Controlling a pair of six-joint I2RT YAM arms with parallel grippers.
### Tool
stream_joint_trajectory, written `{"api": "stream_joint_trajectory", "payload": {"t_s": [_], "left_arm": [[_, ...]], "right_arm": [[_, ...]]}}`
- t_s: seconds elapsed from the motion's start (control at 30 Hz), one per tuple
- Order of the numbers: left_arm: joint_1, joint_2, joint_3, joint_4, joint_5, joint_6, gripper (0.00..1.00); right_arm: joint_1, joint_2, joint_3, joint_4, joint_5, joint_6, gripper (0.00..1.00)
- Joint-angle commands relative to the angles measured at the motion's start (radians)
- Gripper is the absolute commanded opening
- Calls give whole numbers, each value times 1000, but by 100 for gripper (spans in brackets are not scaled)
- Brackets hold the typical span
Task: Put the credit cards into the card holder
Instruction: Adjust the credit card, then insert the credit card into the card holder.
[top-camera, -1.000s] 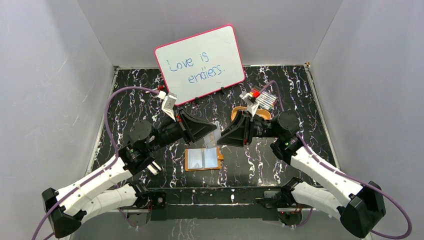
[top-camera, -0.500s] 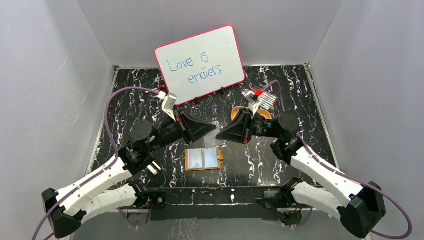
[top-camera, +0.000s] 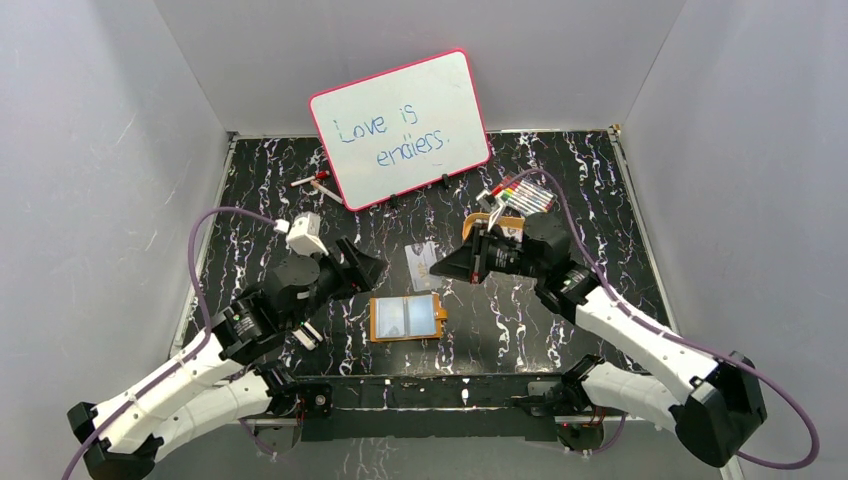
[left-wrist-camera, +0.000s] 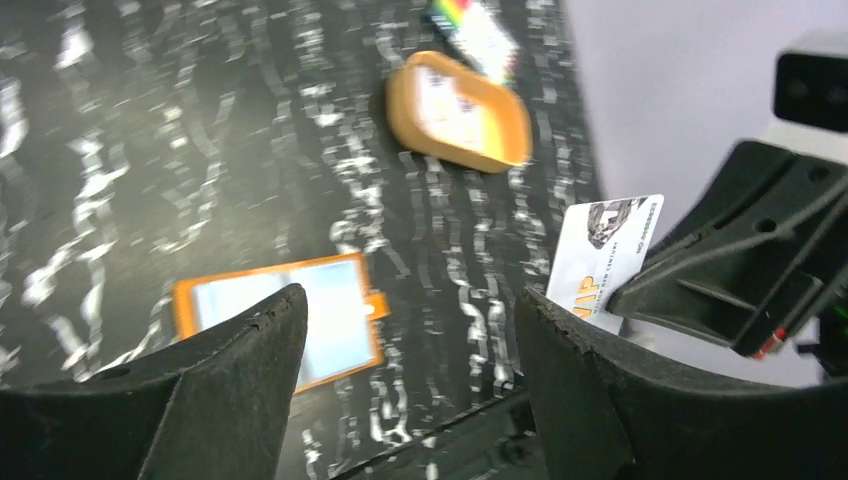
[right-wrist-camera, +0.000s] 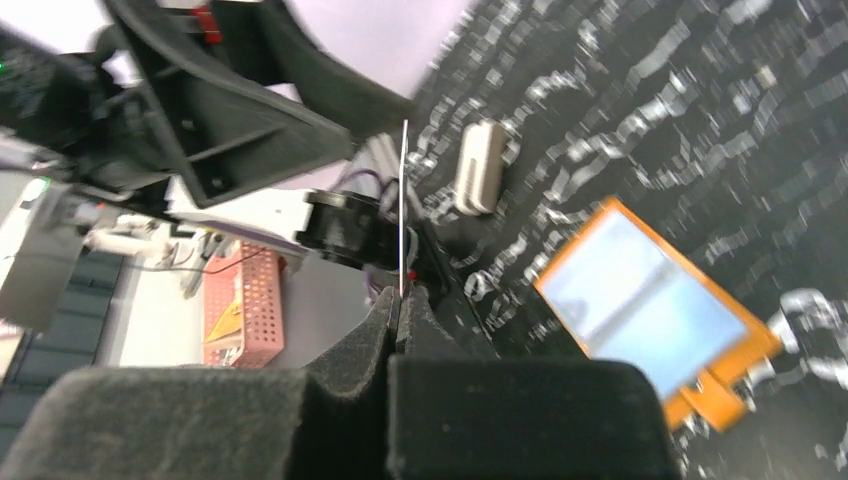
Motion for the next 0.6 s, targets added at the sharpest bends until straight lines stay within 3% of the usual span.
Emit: {"api": "stream_joint_trajectory", "payload": {"t_s": [0.0, 0.27, 0.57], "left_arm": [[2, -8, -72, -248, -190, -143, 71], [2, 67, -196, -251, -175, -252, 69], [1, 107, -343, -93, -137, -318, 68]], "right_arm": [[15, 56, -102, -63, 112, 24, 0], [124, 242, -196, 101, 215, 163, 0], [146, 400, -198, 213, 286, 240, 0]]}}
